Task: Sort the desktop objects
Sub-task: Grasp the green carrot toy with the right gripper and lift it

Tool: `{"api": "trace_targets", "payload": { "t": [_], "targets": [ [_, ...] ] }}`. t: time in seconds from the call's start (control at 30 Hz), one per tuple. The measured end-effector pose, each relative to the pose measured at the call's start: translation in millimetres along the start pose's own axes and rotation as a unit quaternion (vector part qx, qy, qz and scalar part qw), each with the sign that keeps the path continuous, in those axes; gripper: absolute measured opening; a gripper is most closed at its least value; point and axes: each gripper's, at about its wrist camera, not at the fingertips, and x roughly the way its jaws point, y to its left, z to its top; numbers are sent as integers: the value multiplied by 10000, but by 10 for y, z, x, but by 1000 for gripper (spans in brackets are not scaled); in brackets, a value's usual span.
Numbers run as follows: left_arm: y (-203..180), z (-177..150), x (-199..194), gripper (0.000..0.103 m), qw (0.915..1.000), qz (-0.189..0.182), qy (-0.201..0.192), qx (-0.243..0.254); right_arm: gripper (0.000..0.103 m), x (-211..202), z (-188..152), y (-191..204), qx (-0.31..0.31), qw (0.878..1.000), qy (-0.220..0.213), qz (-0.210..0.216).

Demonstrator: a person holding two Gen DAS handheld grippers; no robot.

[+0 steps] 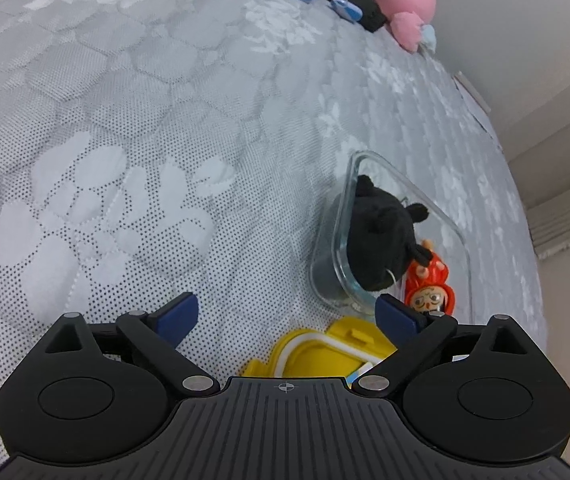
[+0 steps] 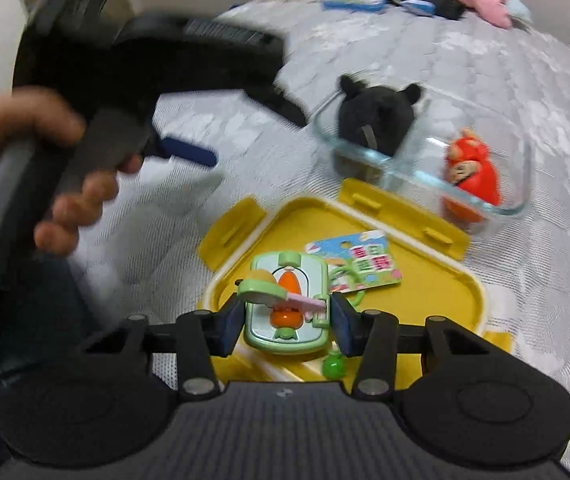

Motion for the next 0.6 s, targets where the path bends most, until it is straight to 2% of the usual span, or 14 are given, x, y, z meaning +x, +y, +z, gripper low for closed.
{"api": "trace_targets", "payload": {
  "t": [0.13, 0.3, 0.43, 0.6],
  "targets": [
    [-8, -19, 27, 99, 9999, -6, 104, 5, 49, -249, 150, -289, 741, 9964, -241, 347],
    [-45, -44, 46, 99, 9998, 51, 148, 132, 49, -577, 363, -665, 1682, 9802, -727, 746],
    [-103, -78, 100, 99, 9990, 82, 294, 326, 49, -833, 587, -842, 1940, 9703, -1178, 833],
    [-176, -121, 179, 99, 9970, 117, 509, 569, 49, -951, 852, -959, 1969, 9660, -1567, 592]
  ]
}}
